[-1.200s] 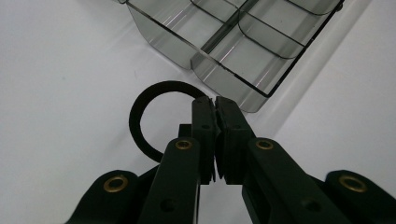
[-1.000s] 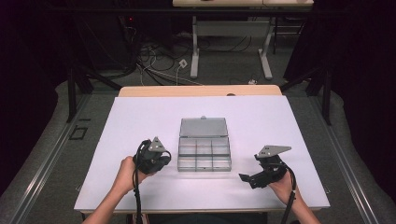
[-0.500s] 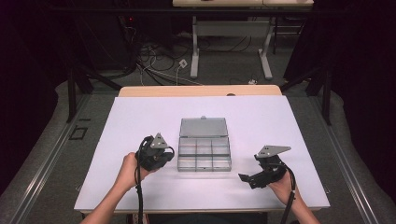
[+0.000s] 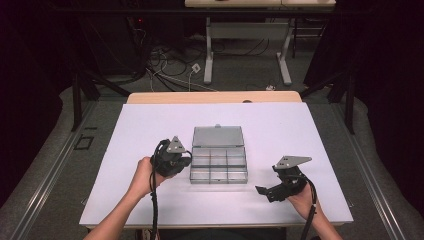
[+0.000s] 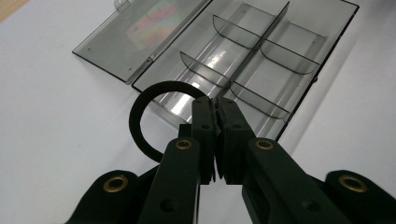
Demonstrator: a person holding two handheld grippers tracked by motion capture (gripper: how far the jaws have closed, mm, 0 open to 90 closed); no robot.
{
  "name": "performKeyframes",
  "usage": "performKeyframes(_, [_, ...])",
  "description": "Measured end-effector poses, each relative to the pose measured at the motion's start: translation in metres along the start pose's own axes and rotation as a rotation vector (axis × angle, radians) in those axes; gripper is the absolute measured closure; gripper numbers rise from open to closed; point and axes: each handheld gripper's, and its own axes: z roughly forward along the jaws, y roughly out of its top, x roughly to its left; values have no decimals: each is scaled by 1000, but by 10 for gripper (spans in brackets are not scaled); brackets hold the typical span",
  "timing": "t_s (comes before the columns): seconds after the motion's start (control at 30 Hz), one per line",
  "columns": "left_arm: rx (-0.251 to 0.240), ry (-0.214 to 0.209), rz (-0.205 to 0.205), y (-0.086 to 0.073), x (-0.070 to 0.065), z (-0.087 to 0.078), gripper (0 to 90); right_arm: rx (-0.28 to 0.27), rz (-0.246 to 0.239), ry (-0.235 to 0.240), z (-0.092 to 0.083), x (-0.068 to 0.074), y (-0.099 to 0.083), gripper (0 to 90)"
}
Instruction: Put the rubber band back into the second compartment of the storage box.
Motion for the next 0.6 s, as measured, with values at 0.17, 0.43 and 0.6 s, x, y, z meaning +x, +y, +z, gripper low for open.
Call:
performKeyframes(0.17, [-10, 2, 6, 3, -1, 3, 871, -1, -2, 4, 1, 0, 0, 0])
performKeyframes(0.43, [-10, -12, 11, 12, -1, 8, 871, 19, -4, 1, 0, 0, 1, 0])
performKeyframes(0.6, [-22, -15, 20, 18, -3, 15, 871, 10, -3, 5, 0, 0, 0, 0])
